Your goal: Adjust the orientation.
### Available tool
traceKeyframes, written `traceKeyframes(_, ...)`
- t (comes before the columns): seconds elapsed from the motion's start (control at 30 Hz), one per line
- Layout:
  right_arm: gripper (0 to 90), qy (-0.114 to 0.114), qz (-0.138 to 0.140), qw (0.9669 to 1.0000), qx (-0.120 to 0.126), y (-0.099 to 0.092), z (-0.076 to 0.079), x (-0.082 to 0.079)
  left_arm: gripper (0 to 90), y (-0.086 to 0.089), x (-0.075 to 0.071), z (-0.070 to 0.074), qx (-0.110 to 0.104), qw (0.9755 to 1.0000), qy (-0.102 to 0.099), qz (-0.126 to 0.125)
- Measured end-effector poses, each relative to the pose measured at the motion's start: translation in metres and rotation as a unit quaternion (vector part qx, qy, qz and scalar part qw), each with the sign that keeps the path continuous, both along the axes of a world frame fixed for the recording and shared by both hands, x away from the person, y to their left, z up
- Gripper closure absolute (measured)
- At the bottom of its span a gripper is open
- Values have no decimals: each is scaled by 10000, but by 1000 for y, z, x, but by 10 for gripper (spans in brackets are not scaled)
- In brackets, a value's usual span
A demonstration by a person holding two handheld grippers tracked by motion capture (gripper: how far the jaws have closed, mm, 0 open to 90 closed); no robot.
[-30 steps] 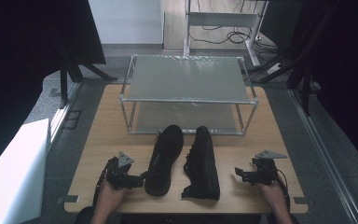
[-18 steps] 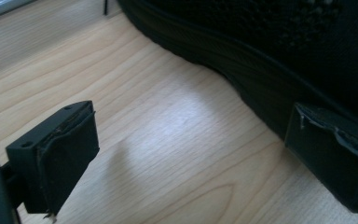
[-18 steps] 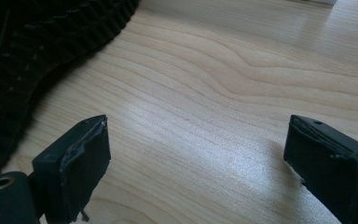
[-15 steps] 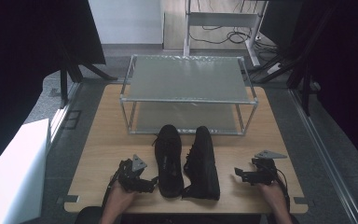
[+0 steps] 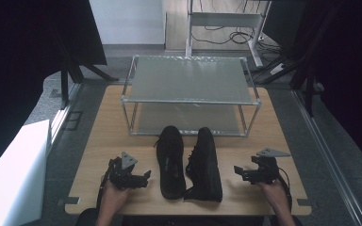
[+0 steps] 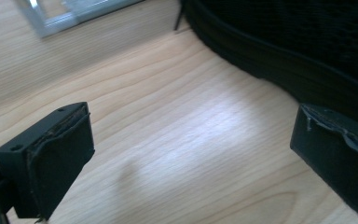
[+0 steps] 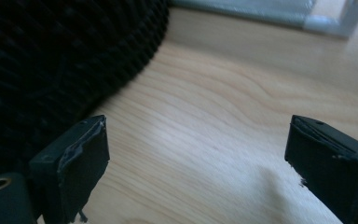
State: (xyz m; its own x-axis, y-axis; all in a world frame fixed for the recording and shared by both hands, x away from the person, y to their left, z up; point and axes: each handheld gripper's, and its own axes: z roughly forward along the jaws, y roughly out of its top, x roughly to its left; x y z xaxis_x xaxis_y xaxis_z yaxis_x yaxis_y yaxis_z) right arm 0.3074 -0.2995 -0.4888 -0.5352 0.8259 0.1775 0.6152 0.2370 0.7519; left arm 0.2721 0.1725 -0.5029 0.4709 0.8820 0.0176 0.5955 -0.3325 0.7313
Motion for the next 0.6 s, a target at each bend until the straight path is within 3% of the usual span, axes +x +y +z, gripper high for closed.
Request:
traceKeyframes(0.27, 24, -40, 140, 9999, -44, 15, 16, 7, 0, 14, 2, 1, -245, 9995, 4, 216)
traceKeyframes(0.37, 20, -131, 261, 9994, -166, 25, 23, 9, 0, 13, 1, 1, -252, 9995, -33, 161)
traceKeyframes(0.6, 2, -319, 396, 9987, -74, 47, 40, 15, 0, 7, 1, -1, -128, 9999, -11, 53)
